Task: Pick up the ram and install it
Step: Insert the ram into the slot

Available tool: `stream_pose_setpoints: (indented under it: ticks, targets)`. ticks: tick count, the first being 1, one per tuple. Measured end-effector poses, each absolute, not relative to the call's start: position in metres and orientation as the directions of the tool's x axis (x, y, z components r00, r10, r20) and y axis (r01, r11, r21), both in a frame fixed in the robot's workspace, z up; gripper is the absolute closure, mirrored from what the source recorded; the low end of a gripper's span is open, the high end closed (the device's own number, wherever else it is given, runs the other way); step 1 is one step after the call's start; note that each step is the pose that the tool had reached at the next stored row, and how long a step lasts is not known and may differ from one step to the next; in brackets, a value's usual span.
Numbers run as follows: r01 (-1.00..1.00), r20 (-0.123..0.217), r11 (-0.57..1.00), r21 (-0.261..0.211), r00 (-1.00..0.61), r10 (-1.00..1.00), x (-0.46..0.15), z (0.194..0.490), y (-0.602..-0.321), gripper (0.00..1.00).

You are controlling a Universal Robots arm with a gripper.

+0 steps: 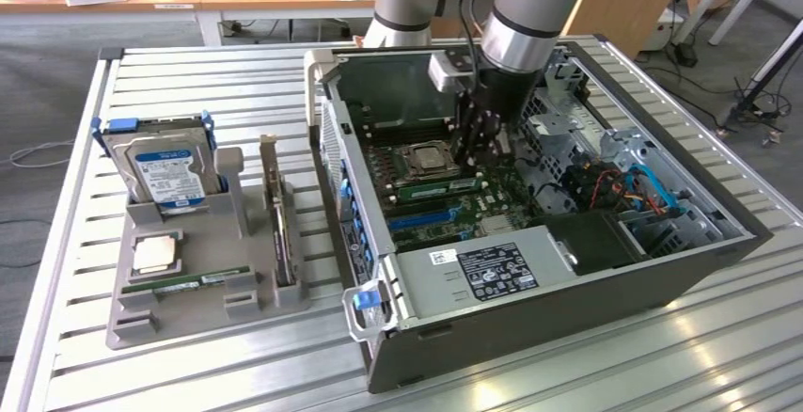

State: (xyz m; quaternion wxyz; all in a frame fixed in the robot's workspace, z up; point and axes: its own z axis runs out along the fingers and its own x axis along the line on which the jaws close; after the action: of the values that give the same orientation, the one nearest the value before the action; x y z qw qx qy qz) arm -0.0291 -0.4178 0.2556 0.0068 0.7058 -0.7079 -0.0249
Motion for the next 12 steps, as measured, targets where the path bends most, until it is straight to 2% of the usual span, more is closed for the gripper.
stream_pose_setpoints:
  ticks: [12]
  targets:
    - [-0.999, -0.026, 0.002, 0.045, -0.004, -1.0, -0.029, 0.267, -0.418, 0.75]
